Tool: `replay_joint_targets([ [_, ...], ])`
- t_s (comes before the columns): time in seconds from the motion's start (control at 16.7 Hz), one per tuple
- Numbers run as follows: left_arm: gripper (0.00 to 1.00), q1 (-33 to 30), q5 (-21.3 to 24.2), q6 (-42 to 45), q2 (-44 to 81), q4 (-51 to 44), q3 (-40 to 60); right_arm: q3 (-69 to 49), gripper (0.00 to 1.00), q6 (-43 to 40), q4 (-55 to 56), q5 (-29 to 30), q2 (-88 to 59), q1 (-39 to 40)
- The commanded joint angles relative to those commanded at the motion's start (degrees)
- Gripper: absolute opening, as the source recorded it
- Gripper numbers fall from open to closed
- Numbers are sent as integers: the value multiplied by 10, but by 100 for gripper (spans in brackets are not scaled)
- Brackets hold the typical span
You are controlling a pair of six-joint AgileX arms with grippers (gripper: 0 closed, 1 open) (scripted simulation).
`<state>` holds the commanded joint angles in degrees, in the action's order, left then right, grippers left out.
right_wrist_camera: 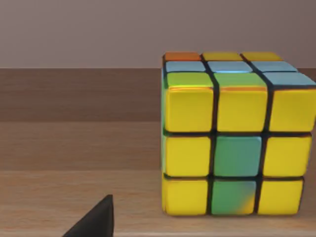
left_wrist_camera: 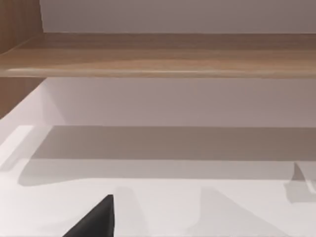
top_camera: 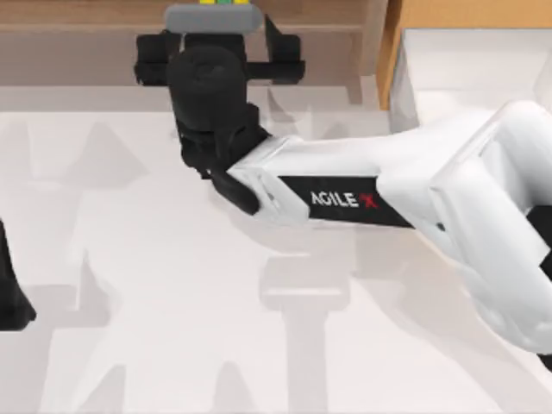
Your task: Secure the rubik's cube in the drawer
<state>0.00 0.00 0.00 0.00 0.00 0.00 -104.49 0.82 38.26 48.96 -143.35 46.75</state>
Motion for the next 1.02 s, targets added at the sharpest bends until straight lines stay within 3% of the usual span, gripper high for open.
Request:
replay_joint_targets([
  [0.3,100,0,0,0,0,0,0,-15,100,0,-12,-11,-3,-12],
  [0.6,100,0,0,0,0,0,0,-125,100,-5,-68,-46,-52,-47],
  [1.02,100,0,0,0,0,0,0,-214,100,-3,-102,-44,-110,-45],
])
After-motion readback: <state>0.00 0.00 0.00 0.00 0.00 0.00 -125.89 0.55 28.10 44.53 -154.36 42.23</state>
